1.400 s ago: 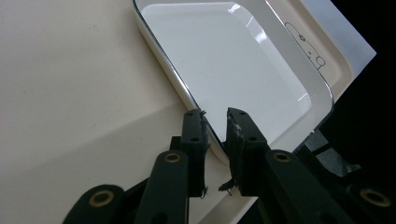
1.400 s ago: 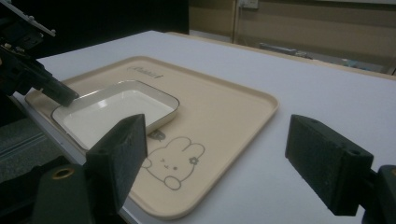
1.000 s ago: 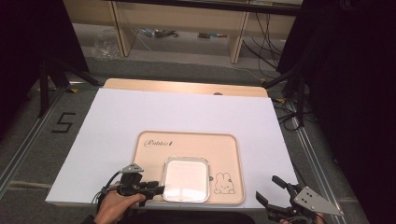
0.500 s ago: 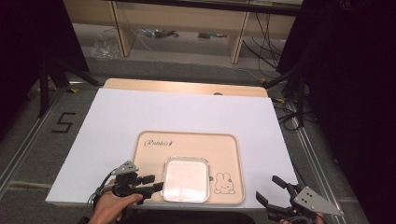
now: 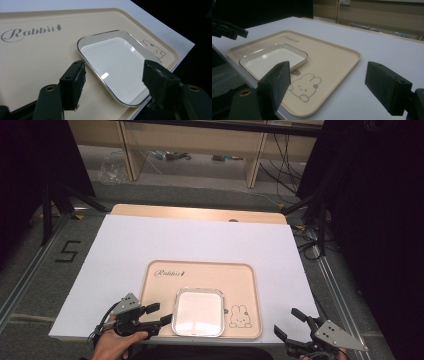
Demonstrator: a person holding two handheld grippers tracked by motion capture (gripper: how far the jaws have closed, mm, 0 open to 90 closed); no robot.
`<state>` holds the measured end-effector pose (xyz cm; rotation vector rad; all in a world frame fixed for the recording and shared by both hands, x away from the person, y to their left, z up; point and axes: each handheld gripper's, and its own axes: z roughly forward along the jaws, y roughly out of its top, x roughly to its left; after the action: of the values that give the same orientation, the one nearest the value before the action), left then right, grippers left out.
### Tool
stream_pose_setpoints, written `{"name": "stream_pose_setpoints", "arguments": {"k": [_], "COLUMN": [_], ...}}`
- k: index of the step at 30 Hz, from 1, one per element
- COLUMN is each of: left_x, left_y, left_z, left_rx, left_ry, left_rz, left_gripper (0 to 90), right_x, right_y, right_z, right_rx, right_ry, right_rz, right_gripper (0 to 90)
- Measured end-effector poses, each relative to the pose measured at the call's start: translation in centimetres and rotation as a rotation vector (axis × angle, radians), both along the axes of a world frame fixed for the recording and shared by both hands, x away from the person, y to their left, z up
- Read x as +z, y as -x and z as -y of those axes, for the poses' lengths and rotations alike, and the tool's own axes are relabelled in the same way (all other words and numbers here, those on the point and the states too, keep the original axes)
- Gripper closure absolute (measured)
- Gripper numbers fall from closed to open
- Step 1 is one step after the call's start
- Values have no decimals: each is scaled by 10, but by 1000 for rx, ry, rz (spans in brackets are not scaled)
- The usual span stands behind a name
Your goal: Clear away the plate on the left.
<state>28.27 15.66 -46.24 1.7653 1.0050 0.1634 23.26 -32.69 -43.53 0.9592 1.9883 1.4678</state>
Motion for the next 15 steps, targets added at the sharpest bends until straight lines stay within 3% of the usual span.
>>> {"name": "stream_pose_setpoints", "arguments": {"k": [2,10,14,15], "left_x": [1,5,7,8], "left_y": [2,8,13,14], "left_z": [-1,-9,-12,-12], "left_rx": [4,22,28,38], "left_ry": [6,5,0,15], "left_rz": [9,56,87,93], "left_gripper": [323,282,270,263], "right_x": [1,0,1,1], "right_y": [0,0,0,1], "right_z": [1,0,1,1], "right_rx": [-5,-3,-2,-4], "right_ry": [20,-4,16,16], "right_rz": [0,-2,-3,-7], "right_gripper": [213,212,208,208]}}
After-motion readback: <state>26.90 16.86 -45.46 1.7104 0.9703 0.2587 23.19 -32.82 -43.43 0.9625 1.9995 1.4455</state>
